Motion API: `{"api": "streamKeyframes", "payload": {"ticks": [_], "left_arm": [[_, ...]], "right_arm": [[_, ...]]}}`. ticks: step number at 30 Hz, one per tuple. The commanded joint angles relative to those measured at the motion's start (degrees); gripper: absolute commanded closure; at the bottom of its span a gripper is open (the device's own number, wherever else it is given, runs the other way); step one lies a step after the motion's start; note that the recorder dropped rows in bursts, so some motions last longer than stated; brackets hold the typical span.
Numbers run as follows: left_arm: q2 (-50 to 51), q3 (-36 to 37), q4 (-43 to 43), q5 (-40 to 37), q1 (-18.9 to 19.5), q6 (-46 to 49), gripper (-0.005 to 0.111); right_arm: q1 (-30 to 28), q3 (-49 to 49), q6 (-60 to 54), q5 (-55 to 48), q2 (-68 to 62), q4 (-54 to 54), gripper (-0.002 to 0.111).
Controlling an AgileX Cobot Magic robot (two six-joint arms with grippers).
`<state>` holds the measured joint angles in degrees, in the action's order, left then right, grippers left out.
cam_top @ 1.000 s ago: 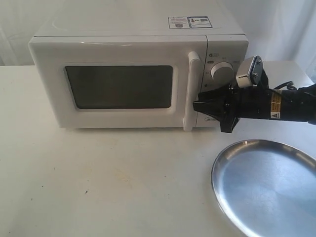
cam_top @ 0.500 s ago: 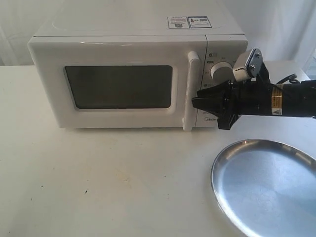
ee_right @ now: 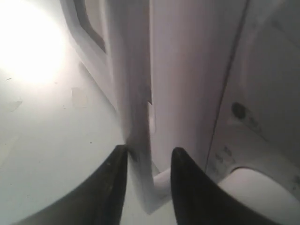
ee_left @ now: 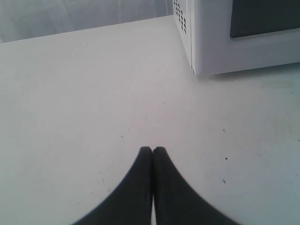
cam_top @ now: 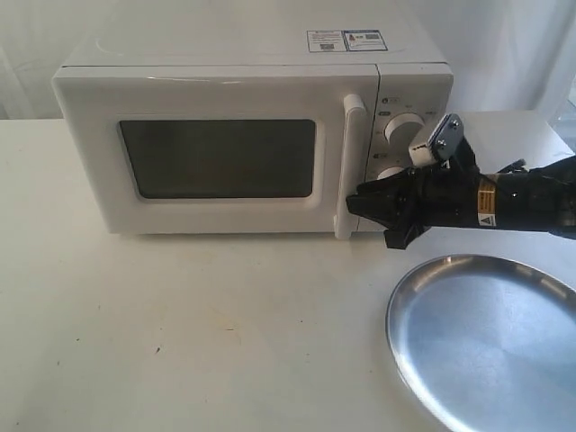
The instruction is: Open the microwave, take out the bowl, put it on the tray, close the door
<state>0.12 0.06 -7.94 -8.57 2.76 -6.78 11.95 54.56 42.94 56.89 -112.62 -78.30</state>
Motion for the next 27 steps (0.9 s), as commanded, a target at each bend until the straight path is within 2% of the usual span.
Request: {"api": "streamKeyframes", "payload": {"ticks": [1,13,27], "left_arm": [[-0.1,-0.1,0.2,0.0,0.0,-0.4,0.107],[-0.1,-0.1,0.2,0.0,0.0,-0.4,0.107],[-0.1,-0.1,0.2,0.0,0.0,-0.4,0.107]], "right_arm": [[1.2,2.7,-1.4,7.1,-2.4,0.7,0.078],[2.0,2.9,-0.7,9.4,5.5,-1.2,0.078],[10.6,5.0,-4.2,3.3,2.5,2.1,0.079]]}}
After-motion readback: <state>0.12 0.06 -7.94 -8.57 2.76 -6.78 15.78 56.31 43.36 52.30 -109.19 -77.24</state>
